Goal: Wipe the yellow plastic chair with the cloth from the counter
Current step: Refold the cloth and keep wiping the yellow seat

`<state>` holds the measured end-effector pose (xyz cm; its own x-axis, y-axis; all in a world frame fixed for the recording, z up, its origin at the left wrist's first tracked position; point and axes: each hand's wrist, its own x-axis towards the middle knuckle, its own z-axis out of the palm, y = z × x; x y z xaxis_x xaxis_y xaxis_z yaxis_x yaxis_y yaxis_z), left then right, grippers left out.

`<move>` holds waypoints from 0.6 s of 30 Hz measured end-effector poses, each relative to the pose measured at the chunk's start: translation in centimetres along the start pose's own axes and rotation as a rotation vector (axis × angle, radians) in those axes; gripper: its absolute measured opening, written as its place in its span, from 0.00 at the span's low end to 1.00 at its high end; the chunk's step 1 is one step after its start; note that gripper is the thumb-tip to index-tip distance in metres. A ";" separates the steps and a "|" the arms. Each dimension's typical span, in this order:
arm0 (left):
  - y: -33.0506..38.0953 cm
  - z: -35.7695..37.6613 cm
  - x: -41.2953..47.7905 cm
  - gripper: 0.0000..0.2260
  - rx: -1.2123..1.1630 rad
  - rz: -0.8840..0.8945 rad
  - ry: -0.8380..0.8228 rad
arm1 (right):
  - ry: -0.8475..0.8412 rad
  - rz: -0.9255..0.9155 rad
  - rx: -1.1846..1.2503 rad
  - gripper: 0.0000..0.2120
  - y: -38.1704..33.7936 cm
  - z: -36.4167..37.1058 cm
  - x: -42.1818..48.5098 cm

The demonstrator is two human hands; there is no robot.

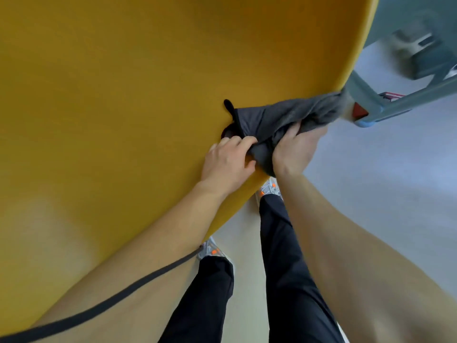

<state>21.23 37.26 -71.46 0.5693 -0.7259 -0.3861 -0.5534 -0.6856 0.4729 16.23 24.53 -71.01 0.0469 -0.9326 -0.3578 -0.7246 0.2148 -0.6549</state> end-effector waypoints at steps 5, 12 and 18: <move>-4.6 2.1 -6.7 0.06 -0.027 -0.207 -0.087 | -0.319 0.204 -0.121 0.22 8.8 1.5 -11.8; -3.7 2.1 -8.2 0.02 -0.124 -0.209 -0.116 | -0.124 0.222 0.080 0.26 6.0 0.3 -5.6; -4.3 2.7 -12.0 0.07 -0.020 -0.326 -0.153 | -0.114 0.213 0.030 0.22 8.2 3.1 -9.5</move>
<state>15.17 48.72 -70.99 0.6155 -0.4702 -0.6324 -0.3453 -0.8823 0.3199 11.97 36.02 -75.07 -0.0260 -0.8270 -0.5616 -0.7060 0.4129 -0.5754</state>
